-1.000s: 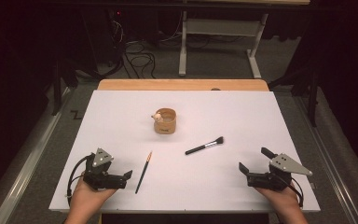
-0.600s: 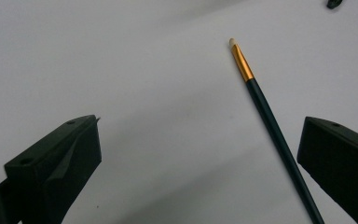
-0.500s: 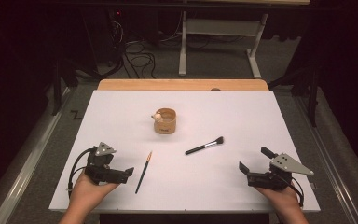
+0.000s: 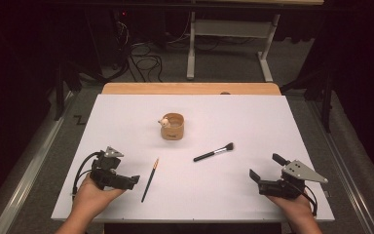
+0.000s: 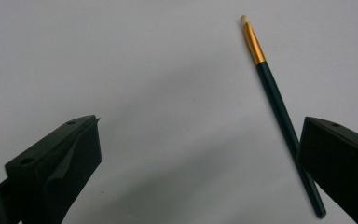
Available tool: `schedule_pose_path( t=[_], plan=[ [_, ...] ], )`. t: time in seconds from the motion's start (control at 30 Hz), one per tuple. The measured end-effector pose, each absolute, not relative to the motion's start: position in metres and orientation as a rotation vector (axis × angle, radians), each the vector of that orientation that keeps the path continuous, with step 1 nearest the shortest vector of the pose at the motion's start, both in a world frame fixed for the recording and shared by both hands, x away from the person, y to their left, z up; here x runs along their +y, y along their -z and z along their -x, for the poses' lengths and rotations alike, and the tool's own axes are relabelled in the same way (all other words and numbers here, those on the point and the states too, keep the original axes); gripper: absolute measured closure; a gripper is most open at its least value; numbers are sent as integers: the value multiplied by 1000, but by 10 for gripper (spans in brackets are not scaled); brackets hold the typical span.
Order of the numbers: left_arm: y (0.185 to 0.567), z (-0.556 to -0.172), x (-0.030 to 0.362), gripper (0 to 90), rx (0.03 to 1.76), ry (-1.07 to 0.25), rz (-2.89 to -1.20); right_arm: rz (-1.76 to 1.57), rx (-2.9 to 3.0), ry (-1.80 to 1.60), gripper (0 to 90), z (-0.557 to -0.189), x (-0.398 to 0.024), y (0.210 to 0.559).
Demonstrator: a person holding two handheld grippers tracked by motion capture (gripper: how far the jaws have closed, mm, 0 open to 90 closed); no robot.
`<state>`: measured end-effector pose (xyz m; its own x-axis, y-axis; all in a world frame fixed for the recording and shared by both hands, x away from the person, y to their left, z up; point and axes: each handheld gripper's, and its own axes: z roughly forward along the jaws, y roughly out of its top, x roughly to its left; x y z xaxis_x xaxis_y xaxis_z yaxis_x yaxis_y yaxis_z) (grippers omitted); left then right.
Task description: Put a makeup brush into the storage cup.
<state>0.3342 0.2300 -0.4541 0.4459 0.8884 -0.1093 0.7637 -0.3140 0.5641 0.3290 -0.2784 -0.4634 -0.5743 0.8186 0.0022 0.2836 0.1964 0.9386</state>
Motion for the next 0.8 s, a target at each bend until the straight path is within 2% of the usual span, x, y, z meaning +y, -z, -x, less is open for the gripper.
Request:
schedule_pose_path(
  t=[0.8],
  plan=[
    [454,-340,225,7,1434,-184,-2217,-1029,1974,-1373,6,-330,-278,465]
  ],
)
